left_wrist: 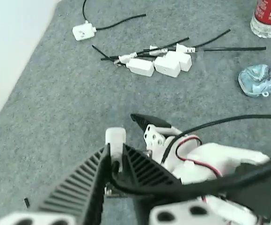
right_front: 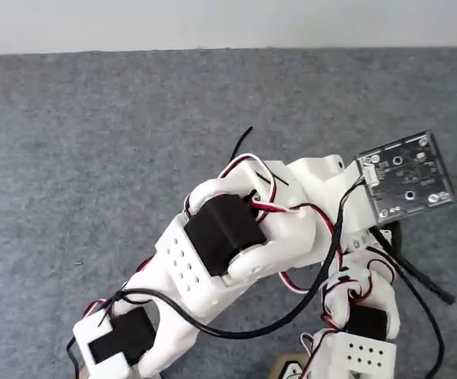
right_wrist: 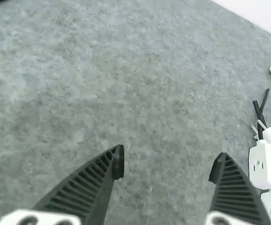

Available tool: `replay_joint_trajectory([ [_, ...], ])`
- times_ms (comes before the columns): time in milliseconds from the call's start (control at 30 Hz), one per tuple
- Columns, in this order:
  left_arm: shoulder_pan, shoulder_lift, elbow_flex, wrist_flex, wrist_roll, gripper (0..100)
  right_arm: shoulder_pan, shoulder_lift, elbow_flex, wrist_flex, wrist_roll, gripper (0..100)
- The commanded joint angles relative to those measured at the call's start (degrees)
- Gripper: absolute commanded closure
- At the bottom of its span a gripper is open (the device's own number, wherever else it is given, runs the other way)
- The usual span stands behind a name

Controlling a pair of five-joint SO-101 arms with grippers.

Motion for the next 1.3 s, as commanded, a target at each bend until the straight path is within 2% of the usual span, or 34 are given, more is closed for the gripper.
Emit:
replay_joint_trajectory([
  [0, -0.35, -2.99, 1.27, 1.58, -0.53, 99, 1.10, -0.57, -0.62, -0.92, 0.62, 68.5],
  [233, -2.46, -3.08, 1.71, 1.67, -2.20, 99, 1.10, -0.57, 1.32, -1.10, 0.62, 68.5],
  [500, -12.66, -1.76, 2.86, 1.67, -2.90, 99, 0.75, -0.57, 1.85, -0.75, 0.44, 68.5],
  [667, -18.73, 0.09, 8.48, 1.58, -5.54, 99, 0.75, -0.57, 1.93, -0.66, 0.26, 68.5],
  [933, -23.74, 1.14, 18.86, 1.67, -11.87, 99, 0.75, -0.84, 3.43, -0.75, 0.53, 68.5],
  [1000, -24.88, 1.14, 22.20, 1.67, -14.77, 99, 0.75, -0.92, 3.96, -0.84, 0.62, 68.5],
  [1267, -30.15, 0.70, 33.98, 1.67, -37.63, 99, 1.10, -1.10, 4.04, -0.75, 0.62, 68.5],
])
